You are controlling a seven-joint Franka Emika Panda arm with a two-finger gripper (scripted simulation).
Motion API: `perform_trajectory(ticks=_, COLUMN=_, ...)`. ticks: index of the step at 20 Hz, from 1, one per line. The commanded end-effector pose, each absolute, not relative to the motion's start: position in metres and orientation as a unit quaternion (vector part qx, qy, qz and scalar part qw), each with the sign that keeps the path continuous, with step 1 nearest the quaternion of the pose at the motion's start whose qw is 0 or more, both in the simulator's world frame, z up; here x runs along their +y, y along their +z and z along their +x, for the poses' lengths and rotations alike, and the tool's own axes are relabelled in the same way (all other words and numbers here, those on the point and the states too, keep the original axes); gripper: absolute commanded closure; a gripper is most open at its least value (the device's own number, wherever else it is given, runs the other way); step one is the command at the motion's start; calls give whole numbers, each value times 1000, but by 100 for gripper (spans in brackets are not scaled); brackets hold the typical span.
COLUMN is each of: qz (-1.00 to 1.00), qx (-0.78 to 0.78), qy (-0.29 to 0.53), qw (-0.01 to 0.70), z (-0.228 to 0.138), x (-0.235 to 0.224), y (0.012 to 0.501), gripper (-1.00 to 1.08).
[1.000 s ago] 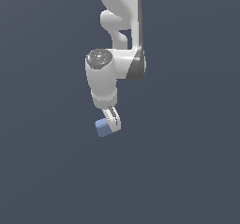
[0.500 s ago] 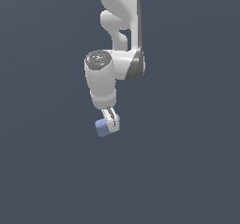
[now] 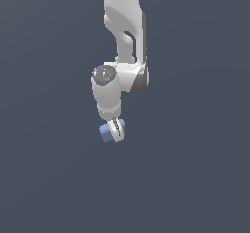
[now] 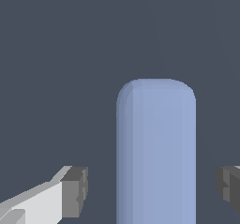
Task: Pick up the object and move it to a goal position.
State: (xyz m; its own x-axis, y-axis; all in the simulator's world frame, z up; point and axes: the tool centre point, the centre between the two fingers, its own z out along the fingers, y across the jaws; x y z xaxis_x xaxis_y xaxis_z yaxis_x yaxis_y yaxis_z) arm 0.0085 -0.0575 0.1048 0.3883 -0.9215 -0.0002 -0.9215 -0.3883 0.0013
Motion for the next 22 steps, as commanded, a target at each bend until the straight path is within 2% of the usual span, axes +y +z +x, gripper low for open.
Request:
perform_trajectory(ticks=1, qz=833, qx=-553, qy=0, qw=0, z=9, x=-57, y=98, gripper=-92)
perform_trajectory(ticks=4, qz=833, qx=-553, qy=0, qw=0, z=10, x=-57, y=96, gripper=-92)
perform_trajectory(ticks=5, qz=833, qx=-553, qy=0, qw=0, z=10, x=-57, y=96, gripper=108)
perform_trajectory(ticks=16, qz=833, qx=-553, qy=0, qw=0, z=10, x=-57, y=96, gripper=108)
perform_trajectory(ticks=22, qz=833, qx=-553, qy=0, qw=0, z=6, x=-41, y=106, gripper=108)
